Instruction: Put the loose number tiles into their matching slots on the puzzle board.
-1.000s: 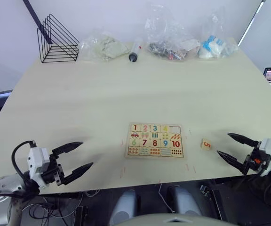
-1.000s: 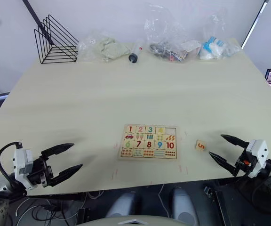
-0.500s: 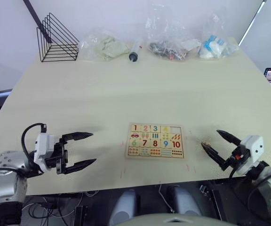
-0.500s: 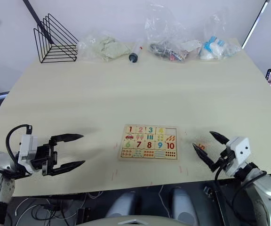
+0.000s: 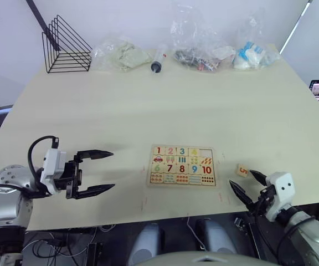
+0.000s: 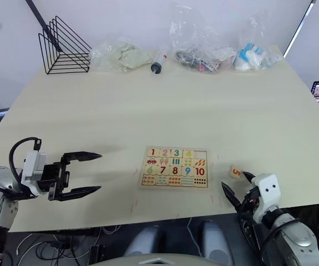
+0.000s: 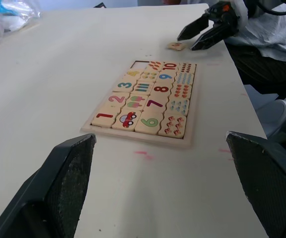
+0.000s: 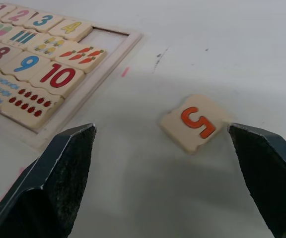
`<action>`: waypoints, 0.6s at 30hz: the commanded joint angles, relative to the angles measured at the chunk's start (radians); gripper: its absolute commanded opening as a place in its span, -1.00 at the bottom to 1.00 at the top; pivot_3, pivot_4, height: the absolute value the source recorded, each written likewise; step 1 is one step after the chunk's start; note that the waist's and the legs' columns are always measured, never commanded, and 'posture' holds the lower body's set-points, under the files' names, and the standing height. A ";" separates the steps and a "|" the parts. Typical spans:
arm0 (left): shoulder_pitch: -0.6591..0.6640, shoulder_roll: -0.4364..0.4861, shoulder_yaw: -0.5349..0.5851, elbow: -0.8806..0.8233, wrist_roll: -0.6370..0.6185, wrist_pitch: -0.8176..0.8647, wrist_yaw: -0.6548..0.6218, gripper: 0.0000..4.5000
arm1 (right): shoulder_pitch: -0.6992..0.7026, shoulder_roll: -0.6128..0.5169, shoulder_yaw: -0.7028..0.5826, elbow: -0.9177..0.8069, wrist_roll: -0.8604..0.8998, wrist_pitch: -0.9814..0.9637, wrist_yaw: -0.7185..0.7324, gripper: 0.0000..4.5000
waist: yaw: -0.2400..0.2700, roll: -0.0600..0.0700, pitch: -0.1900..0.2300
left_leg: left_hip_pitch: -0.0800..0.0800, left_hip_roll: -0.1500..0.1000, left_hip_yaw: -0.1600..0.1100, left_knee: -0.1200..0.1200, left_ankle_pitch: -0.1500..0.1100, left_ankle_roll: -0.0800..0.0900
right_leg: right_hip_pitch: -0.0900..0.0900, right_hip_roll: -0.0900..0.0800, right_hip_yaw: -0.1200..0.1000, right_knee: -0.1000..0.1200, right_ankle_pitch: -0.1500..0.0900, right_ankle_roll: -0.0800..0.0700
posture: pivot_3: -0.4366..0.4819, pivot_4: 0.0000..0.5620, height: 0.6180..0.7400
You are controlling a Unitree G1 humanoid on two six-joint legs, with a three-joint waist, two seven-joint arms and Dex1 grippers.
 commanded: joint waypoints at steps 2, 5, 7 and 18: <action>-0.002 0.017 0.011 -0.043 -0.017 0.016 -0.032 1.00 | 0.003 0.004 0.007 -0.005 -0.004 0.012 -0.016 0.98 | -0.001 -0.002 0.000 | 0.000 0.000 0.000 0.000 0.000 0.000 | 0.000 0.000 0.000 0.000 0.000 0.000 | -0.05 -0.47 1.00; -0.003 0.017 0.013 -0.050 -0.015 0.025 -0.030 1.00 | -0.012 -0.010 0.013 0.026 -0.022 -0.008 -0.004 0.98 | -0.001 -0.003 -0.001 | 0.000 0.000 0.000 0.000 0.000 0.000 | 0.000 0.000 0.000 0.000 0.000 0.000 | -0.05 -0.47 1.00; -0.001 0.017 0.016 -0.056 -0.015 0.030 -0.027 1.00 | -0.025 -0.007 0.013 0.045 -0.025 -0.018 -0.001 0.98 | -0.001 -0.004 -0.001 | 0.000 0.000 0.000 0.000 0.000 0.000 | 0.000 0.000 0.000 0.000 0.000 0.000 | -0.05 -0.47 1.00; 0.010 0.017 0.024 -0.075 -0.010 0.048 -0.012 1.00 | -0.119 0.013 0.043 0.140 -0.059 -0.042 -0.005 0.98 | -0.004 -0.007 -0.003 | 0.001 0.001 0.001 0.001 0.000 0.000 | 0.000 0.002 0.001 0.001 0.000 0.000 | -0.05 -0.47 1.00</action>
